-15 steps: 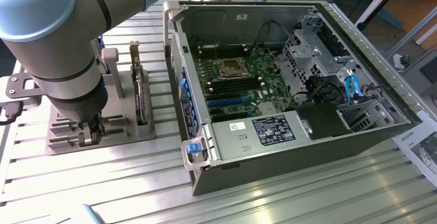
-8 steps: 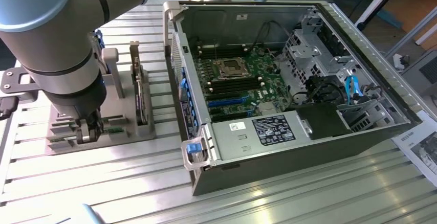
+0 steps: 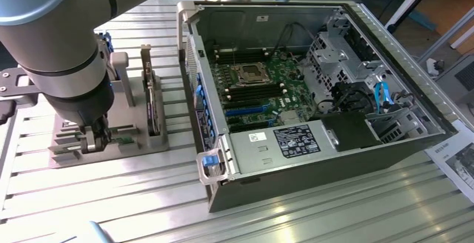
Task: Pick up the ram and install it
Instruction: 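Pick up the ram and move it above insertion slot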
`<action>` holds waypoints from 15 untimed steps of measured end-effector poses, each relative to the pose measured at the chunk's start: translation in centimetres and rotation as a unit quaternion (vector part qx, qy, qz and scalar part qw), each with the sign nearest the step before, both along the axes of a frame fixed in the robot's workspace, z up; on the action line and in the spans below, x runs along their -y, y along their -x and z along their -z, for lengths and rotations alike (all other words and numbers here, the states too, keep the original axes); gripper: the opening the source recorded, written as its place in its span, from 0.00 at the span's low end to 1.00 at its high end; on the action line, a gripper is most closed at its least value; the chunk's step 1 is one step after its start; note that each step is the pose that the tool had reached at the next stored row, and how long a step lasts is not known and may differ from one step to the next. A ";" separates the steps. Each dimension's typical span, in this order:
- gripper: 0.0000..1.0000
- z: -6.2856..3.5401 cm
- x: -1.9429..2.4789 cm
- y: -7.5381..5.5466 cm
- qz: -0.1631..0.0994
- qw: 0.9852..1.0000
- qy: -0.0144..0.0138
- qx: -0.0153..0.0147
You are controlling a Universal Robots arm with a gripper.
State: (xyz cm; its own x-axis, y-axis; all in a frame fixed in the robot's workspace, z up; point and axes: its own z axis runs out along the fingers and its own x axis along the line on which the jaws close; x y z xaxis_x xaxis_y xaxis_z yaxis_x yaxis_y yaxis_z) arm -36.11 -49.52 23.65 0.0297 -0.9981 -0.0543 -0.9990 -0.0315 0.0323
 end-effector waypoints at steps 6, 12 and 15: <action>0.13 -0.34 0.00 0.0 0.001 1.000 0.000 0.000; 0.13 -0.96 0.00 0.0 0.002 1.000 0.000 0.000; 0.13 -1.35 0.00 0.0 0.003 1.000 0.000 0.000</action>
State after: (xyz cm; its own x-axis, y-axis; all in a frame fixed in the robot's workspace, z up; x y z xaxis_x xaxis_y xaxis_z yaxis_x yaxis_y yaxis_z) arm -36.08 -49.52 25.00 0.0238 -0.9982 -0.0542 -0.9991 -0.0256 0.0326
